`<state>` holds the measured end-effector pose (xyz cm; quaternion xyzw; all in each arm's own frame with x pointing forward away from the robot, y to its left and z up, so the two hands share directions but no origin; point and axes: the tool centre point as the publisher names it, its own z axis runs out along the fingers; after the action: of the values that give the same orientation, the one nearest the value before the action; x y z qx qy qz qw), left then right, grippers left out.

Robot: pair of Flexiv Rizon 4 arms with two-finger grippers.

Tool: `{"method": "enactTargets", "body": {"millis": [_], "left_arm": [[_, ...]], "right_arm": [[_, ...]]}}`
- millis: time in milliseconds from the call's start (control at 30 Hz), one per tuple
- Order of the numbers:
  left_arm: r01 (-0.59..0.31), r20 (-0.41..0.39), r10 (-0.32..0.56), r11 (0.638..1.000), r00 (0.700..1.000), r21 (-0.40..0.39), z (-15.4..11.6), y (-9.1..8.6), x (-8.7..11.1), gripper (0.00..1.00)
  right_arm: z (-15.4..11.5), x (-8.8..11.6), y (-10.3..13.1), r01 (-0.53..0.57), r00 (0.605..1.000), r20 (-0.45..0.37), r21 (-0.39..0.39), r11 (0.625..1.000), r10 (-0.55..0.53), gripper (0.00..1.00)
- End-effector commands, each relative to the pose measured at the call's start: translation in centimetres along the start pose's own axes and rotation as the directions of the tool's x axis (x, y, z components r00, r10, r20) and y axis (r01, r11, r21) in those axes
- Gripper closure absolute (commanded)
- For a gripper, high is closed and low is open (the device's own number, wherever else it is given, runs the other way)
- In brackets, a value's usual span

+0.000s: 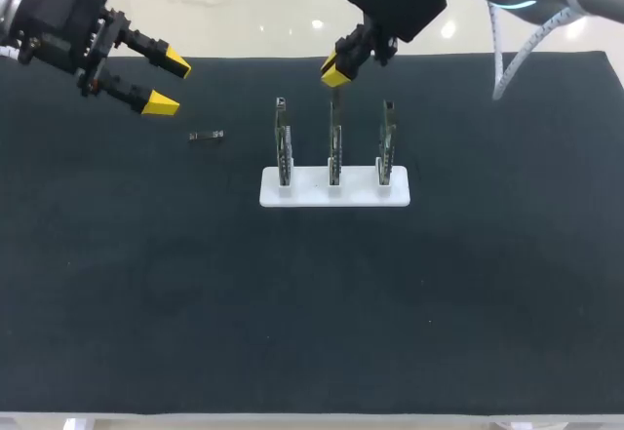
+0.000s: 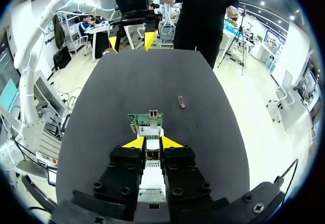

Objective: Pick up the optical module with the left hand, and insert it into the network port with the right hand.

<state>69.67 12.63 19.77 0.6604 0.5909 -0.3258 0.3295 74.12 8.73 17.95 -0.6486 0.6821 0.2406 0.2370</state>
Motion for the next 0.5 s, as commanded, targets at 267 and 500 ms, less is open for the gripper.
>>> {"method": "enactTargets", "body": {"millis": [267, 500], "left_arm": [[0.001, -0.003, -0.001, 1.0, 1.0, -0.004, 0.04, -0.11, -0.03, 0.0], [0.001, -0.003, -0.001, 1.0, 1.0, -0.004, 0.04, -0.11, -0.03, 0.0]], "right_arm": [[0.46, 0.14, -0.16, 0.004, 1.0, 0.01, 0.005, 1.0, -0.004, 1.0], [0.54, 0.2, -0.14, 0.002, 1.0, 0.012, 0.003, 1.0, -0.002, 1.0]]}}
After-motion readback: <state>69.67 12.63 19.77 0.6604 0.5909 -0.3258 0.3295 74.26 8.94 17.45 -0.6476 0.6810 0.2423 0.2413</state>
